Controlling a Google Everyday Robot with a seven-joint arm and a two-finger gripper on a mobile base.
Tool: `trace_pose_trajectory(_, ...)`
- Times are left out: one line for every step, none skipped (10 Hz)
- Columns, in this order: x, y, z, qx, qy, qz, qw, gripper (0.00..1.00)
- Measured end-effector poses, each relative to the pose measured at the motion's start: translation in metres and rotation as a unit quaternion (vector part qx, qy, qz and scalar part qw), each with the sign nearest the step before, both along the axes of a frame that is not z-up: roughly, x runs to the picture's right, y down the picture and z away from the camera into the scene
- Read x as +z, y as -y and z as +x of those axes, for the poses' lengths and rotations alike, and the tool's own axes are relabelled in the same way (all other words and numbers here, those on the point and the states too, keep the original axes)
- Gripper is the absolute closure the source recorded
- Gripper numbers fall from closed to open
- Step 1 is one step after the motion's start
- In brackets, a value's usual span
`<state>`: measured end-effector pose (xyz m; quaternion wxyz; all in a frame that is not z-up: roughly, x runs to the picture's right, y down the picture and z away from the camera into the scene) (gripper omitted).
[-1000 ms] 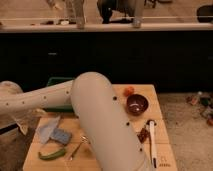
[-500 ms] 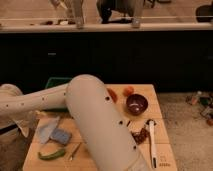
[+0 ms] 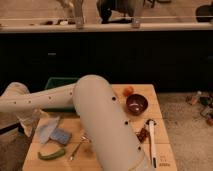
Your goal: Wipe purple bowl with towel
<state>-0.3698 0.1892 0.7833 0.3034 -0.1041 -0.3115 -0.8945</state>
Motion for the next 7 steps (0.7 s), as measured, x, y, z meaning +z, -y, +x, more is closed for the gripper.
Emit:
trace_pose_trajectory(0.003, 0.0, 0.0, -0.008, 0.002, 0.005, 1.0, 0.2)
trace_pose_trajectory(0.006, -0.001, 0.003, -0.016, 0.0, 0.009, 0.9998, 0.2)
trace_pose_trajectory(0.01, -0.002, 0.007, -0.028, -0.008, 0.017, 0.9994, 0.2)
trace_pose_trajectory(0.016, -0.006, 0.011, -0.043, -0.018, 0.023, 0.9986, 0.2)
trace_pose_trajectory(0.024, -0.011, 0.017, -0.055, -0.026, 0.024, 0.9979, 0.2)
trace_pose_trajectory(0.031, -0.012, 0.023, -0.061, -0.033, 0.022, 0.9973, 0.2)
trace_pose_trajectory(0.04, -0.016, 0.028, -0.069, -0.041, 0.017, 0.9967, 0.2)
